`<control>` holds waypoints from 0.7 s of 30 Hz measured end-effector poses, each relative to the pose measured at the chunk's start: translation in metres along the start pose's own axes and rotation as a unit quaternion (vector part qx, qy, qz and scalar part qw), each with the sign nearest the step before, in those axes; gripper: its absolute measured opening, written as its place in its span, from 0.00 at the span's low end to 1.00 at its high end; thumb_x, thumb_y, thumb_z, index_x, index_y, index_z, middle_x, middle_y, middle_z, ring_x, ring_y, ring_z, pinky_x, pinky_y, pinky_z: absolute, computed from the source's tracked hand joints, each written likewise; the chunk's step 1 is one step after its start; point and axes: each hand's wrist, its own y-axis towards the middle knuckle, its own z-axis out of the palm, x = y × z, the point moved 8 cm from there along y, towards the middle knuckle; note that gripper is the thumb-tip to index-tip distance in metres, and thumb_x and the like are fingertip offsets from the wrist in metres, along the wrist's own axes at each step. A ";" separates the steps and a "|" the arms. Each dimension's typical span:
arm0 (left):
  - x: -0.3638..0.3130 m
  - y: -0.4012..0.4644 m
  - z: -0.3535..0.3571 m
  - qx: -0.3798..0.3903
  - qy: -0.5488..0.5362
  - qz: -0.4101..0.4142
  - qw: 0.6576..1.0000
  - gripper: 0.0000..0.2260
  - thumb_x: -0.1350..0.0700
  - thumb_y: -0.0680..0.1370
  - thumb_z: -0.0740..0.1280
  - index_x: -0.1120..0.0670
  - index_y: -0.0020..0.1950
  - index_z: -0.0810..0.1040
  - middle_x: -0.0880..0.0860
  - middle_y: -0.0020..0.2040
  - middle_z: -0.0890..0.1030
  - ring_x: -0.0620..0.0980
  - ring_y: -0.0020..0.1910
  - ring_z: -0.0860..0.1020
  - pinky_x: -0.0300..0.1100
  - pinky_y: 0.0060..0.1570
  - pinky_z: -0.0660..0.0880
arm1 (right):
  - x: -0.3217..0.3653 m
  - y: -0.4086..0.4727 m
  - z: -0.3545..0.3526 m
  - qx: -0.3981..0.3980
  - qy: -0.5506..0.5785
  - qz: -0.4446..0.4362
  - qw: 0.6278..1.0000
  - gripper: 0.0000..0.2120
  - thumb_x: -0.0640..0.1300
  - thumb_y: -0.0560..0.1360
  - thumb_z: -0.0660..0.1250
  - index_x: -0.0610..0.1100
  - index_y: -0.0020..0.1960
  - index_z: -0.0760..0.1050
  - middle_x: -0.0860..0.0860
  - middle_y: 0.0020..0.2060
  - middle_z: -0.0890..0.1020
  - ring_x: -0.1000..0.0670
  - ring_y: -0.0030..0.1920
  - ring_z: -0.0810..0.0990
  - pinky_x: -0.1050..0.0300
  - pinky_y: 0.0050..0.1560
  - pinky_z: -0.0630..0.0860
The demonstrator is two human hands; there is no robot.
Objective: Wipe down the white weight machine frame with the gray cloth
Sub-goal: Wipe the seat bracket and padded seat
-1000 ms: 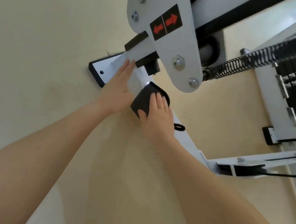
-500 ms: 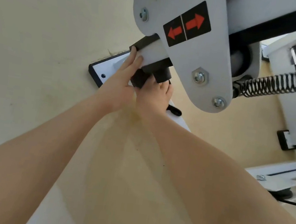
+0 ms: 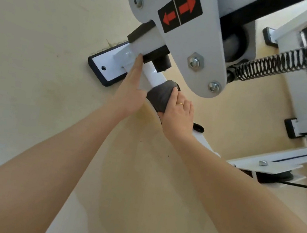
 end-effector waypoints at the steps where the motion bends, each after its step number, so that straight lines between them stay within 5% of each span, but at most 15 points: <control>1: -0.002 -0.004 0.003 -0.002 -0.002 0.004 1.000 0.36 0.69 0.75 0.56 0.49 0.76 0.42 0.58 0.75 0.56 0.60 0.71 0.60 0.47 0.67 0.61 | -0.008 -0.008 0.004 0.004 -0.009 0.002 1.000 0.36 0.50 0.78 0.59 0.39 0.76 0.42 0.41 0.74 0.54 0.41 0.72 0.54 0.48 0.72 0.46; 8: -0.005 -0.039 0.039 0.030 0.019 -0.027 0.999 0.32 0.65 0.76 0.55 0.51 0.76 0.44 0.50 0.77 0.50 0.52 0.73 0.57 0.49 0.70 0.59 | -0.080 -0.102 0.023 0.046 -0.030 0.011 0.998 0.33 0.31 0.76 0.52 0.41 0.76 0.40 0.44 0.76 0.43 0.45 0.75 0.42 0.53 0.72 0.42; 12: -0.007 -0.077 0.069 0.039 0.046 -0.064 0.996 0.27 0.61 0.77 0.57 0.54 0.75 0.55 0.52 0.75 0.57 0.49 0.72 0.59 0.41 0.66 0.58 | -0.120 -0.143 0.011 0.041 0.136 0.035 0.989 0.30 0.29 0.74 0.55 0.44 0.74 0.56 0.49 0.74 0.56 0.46 0.71 0.60 0.54 0.64 0.63; 15: -0.030 -0.102 0.088 0.064 0.069 -0.022 0.995 0.24 0.61 0.76 0.58 0.55 0.73 0.61 0.53 0.68 0.66 0.51 0.66 0.67 0.40 0.60 0.64 | -0.134 -0.161 -0.011 -0.005 0.206 0.034 0.978 0.22 0.33 0.77 0.55 0.44 0.70 0.63 0.46 0.65 0.72 0.43 0.61 0.72 0.51 0.54 0.70; 17: -0.047 -0.121 0.098 0.087 0.063 -0.005 0.994 0.24 0.60 0.76 0.58 0.51 0.72 0.62 0.50 0.55 0.73 0.47 0.50 0.74 0.35 0.48 0.69 | -0.137 -0.172 -0.029 -0.027 0.249 0.035 0.968 0.18 0.37 0.78 0.56 0.44 0.67 0.63 0.45 0.53 0.78 0.40 0.51 0.77 0.48 0.46 0.72; 19: -0.064 -0.140 0.098 0.085 0.057 0.018 0.995 0.23 0.60 0.76 0.58 0.48 0.71 0.63 0.46 0.44 0.74 0.43 0.36 0.72 0.28 0.34 0.69 | -0.137 -0.181 -0.047 -0.040 0.283 0.008 0.958 0.11 0.39 0.78 0.59 0.42 0.59 0.64 0.48 0.41 0.77 0.41 0.42 0.76 0.45 0.43 0.73; 21: -0.082 -0.159 0.096 0.065 0.051 0.038 0.996 0.22 0.60 0.76 0.58 0.48 0.70 0.65 0.48 0.47 0.76 0.39 0.34 0.71 0.27 0.33 0.69 | -0.141 -0.192 -0.065 -0.046 0.307 -0.022 0.950 0.06 0.41 0.77 0.62 0.44 0.50 0.64 0.52 0.34 0.73 0.44 0.38 0.74 0.49 0.40 0.71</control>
